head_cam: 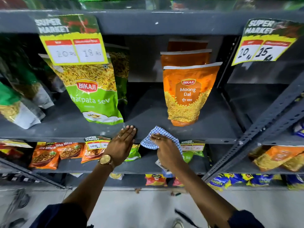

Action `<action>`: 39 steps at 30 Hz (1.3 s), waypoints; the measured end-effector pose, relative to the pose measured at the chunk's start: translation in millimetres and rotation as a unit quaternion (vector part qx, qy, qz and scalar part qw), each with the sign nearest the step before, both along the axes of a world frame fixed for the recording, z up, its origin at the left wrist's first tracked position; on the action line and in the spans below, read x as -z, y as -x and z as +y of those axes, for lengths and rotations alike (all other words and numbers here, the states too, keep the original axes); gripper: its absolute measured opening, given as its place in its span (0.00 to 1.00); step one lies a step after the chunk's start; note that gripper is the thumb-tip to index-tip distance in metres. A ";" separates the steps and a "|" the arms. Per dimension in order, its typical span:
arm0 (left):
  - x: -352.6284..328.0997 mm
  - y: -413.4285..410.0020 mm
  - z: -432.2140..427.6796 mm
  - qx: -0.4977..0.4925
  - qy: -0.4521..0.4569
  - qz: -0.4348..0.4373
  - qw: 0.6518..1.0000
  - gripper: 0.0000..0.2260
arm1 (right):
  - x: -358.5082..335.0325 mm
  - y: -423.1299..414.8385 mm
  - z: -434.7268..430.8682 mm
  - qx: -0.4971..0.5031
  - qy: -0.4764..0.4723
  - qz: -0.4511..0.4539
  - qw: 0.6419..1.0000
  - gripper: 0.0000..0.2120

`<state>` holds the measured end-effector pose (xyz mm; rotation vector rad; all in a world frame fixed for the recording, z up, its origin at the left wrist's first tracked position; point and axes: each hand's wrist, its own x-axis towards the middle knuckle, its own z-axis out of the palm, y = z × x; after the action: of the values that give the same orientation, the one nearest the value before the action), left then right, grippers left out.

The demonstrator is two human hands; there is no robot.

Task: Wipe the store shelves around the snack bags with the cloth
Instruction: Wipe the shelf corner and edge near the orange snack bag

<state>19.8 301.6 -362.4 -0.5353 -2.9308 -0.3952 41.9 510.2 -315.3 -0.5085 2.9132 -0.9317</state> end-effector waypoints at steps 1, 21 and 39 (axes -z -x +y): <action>-1.0 0.6 -3.4 0.014 -0.003 0.000 1.000 0.28 | -5.8 -0.5 0.5 0.011 0.017 -0.015 1.000 0.26; -9.7 -13.8 -179.2 -0.065 -0.028 0.025 0.997 0.23 | 11.6 8.4 -163.4 0.061 -0.016 0.027 0.998 0.23; -6.7 -18.4 -282.8 -0.132 -0.048 0.029 0.990 0.22 | -19.1 24.4 -301.3 -0.090 -0.019 -0.065 0.994 0.13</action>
<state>38.3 18.8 -355.7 -0.1414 -2.8557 -0.4744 17.6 208.8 -296.2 -0.6689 2.7102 -0.8510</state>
